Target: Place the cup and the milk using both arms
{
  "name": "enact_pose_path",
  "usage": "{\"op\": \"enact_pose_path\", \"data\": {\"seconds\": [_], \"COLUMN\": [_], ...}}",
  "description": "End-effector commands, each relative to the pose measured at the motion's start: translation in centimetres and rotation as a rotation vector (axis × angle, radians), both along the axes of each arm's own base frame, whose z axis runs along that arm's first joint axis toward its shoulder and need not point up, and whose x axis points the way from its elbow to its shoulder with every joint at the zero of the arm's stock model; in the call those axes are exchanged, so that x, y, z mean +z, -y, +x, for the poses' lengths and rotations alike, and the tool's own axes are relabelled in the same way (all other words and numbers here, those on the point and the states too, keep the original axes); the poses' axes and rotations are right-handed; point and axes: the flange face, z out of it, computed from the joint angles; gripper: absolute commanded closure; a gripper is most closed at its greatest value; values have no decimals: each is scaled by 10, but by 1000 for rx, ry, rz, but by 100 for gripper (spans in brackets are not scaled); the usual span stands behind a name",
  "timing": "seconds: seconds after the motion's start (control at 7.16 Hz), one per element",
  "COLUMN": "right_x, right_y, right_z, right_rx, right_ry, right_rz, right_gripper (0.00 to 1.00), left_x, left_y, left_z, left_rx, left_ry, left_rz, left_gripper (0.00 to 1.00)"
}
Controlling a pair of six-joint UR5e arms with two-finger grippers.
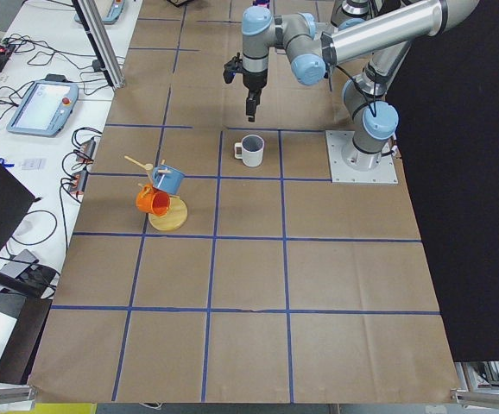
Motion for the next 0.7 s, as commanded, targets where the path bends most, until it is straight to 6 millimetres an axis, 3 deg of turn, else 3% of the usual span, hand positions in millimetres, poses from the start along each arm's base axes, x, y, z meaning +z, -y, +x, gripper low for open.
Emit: {"op": "enact_pose_path", "data": {"seconds": [0.0, 0.56], "right_x": [-1, -1], "right_y": [0, 0], "right_z": [-1, -1], "right_rx": [0, 0], "right_ry": [0, -1], "right_rz": [3, 1], "right_gripper": [0, 0], "left_x": [-37, -55], "left_y": [20, 25], "left_z": [16, 26], "left_rx": [0, -12], "left_ry": [-36, -35], "left_rz": [6, 25], "left_gripper": [1, 1]}}
